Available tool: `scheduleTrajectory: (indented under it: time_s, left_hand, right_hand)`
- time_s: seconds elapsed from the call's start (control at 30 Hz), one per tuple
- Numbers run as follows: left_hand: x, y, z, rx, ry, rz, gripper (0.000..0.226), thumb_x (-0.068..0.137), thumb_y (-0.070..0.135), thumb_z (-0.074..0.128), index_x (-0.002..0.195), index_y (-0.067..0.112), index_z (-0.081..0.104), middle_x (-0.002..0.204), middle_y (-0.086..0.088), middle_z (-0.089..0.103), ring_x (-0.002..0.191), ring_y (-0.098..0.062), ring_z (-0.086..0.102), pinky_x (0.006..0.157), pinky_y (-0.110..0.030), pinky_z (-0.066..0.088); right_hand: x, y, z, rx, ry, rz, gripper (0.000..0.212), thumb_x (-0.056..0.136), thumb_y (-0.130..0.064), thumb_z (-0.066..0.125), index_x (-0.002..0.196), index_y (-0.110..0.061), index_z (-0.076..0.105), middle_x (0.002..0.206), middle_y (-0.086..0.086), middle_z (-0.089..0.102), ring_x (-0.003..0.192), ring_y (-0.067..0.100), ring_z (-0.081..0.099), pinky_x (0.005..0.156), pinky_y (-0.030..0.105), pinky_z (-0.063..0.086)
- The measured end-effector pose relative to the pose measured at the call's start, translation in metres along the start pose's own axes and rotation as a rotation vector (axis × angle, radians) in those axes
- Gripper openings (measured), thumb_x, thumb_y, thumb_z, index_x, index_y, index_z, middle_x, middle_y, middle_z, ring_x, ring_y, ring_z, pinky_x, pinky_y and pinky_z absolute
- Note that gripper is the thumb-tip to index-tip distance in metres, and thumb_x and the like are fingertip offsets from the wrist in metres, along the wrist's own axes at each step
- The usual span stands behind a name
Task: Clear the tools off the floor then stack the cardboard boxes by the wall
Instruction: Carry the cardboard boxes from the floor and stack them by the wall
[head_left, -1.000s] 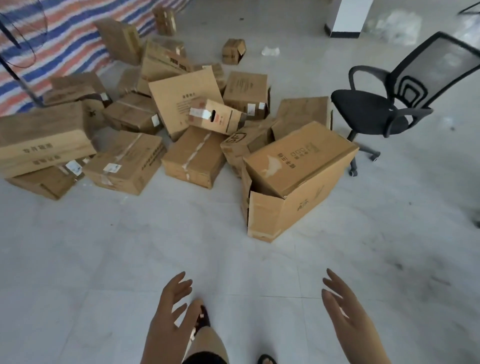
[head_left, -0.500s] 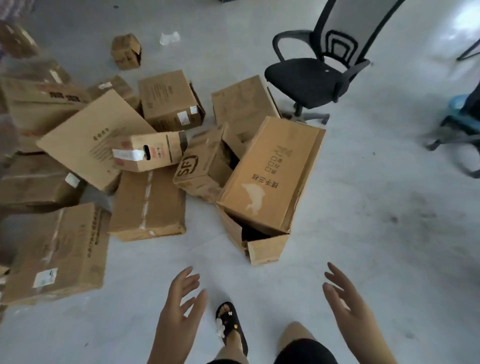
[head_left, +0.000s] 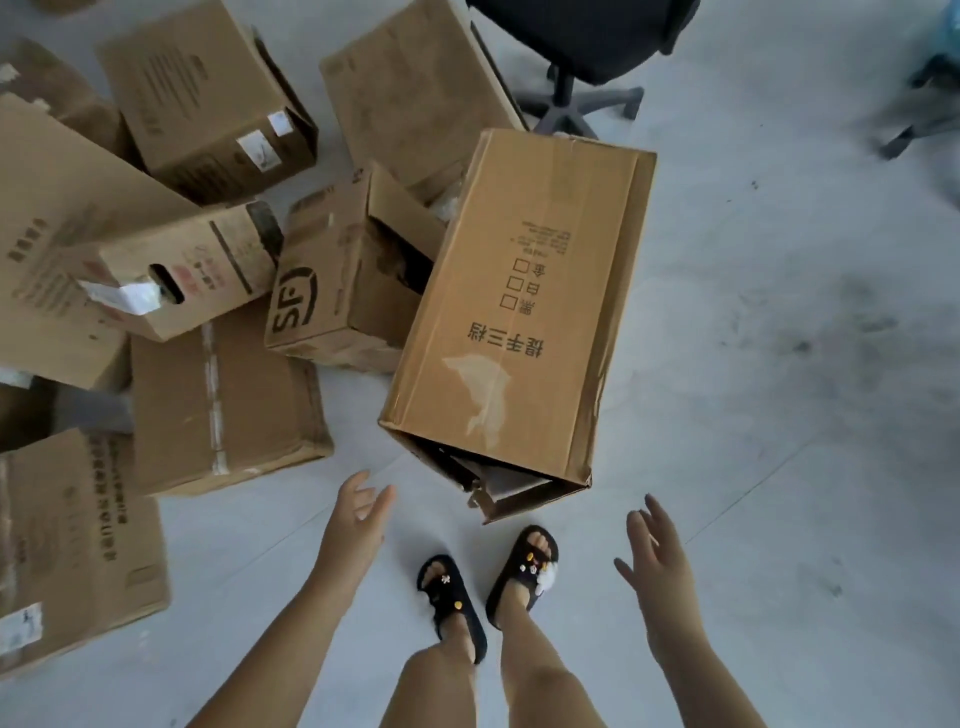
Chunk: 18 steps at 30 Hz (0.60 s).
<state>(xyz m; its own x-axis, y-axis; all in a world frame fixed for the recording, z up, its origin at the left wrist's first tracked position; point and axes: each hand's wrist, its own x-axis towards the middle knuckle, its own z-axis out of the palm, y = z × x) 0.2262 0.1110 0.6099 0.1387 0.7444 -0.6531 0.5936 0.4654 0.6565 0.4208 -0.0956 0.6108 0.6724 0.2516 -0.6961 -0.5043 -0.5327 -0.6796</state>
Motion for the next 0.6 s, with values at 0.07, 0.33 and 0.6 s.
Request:
scheduleTrajectory:
  time_s: [0.07,0.33,0.6]
  left_hand:
    - [0.044,-0.003,0.013,-0.077,0.043,-0.068,0.051,0.096,0.031,0.051,0.142,0.017,0.033,0.131,-0.008,0.045,0.113,-0.019,0.046,0.086,-0.040,0.047]
    - [0.173,-0.043,0.058,-0.403,-0.005,-0.191,0.038,0.088,0.051,0.055,0.120,0.030,0.049,0.136,-0.002,0.049,0.124,-0.019,0.047,0.072,-0.043,0.053]
    - [0.224,-0.053,0.063,-0.597,-0.067,-0.157,0.047,0.089,0.046,0.057,0.133,0.029,0.050,0.136,-0.001,0.052,0.122,-0.023,0.050,0.076,-0.045,0.058]
  right_hand:
    - [0.035,0.015,0.023,0.016,0.047,0.056,0.052,0.094,-0.040,0.047,0.143,-0.031,0.031,0.146,0.002,0.036,0.131,0.018,0.040,0.106,0.047,0.039]
    - [0.133,0.065,0.093,0.144,0.130,0.031,0.051,0.096,-0.042,0.045,0.144,-0.029,0.032,0.144,-0.006,0.040,0.128,0.006,0.041,0.097,0.023,0.037]
    - [0.155,0.072,0.129,0.412,0.104,0.004,0.053,0.083,-0.057,0.058,0.131,-0.037,0.051,0.123,-0.013,0.062,0.112,0.007,0.059,0.098,0.045,0.047]
